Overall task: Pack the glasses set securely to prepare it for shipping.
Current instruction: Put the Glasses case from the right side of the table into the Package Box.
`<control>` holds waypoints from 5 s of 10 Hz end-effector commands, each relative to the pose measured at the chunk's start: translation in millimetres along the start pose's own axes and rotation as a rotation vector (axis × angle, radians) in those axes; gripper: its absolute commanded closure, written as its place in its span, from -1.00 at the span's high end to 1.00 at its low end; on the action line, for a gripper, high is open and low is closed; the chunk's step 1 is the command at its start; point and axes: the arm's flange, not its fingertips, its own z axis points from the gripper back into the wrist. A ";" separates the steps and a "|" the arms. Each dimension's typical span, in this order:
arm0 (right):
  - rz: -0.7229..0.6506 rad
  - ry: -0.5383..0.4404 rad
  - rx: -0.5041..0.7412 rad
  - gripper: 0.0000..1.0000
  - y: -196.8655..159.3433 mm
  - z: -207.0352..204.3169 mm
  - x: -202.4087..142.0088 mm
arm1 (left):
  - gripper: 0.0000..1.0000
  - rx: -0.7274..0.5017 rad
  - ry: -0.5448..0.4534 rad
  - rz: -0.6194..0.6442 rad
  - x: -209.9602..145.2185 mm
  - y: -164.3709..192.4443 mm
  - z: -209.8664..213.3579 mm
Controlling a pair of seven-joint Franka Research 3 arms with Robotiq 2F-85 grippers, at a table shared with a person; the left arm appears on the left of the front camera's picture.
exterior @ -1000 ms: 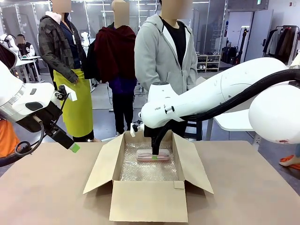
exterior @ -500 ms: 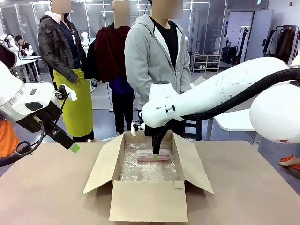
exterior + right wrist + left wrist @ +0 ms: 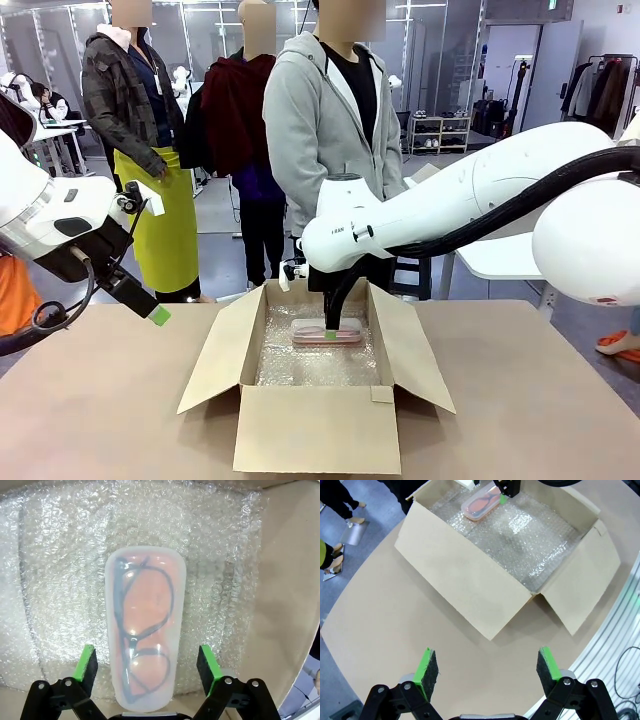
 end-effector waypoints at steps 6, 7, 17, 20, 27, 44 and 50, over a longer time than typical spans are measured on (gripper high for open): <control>-0.069 0.015 -0.060 1.00 29.2 63.9 7.6 | 1.00 -0.003 -0.002 -0.001 -0.6 0.6 0.6; -0.086 0.021 -0.074 1.00 31.7 69.6 6.1 | 1.00 -0.003 -0.002 -0.001 -0.6 0.6 0.6; -0.549 -0.102 -0.325 1.00 198.4 209.7 -166.0 | 1.00 -0.003 -0.002 -0.001 -0.6 0.6 0.6; -0.747 -0.222 -0.299 1.00 226.3 226.0 -243.1 | 1.00 -0.003 -0.002 -0.001 -0.6 0.6 0.6; -0.941 -0.316 -0.336 1.00 272.7 211.7 -318.4 | 1.00 -0.003 -0.002 -0.001 -0.6 0.6 0.6; -0.926 -0.295 -0.306 1.00 249.1 236.6 -322.9 | 1.00 -0.003 -0.002 -0.001 -0.6 0.6 0.6; -0.926 -0.295 -0.306 1.00 249.1 236.6 -322.9 | 1.00 -0.003 -0.002 -0.001 -0.6 0.6 0.6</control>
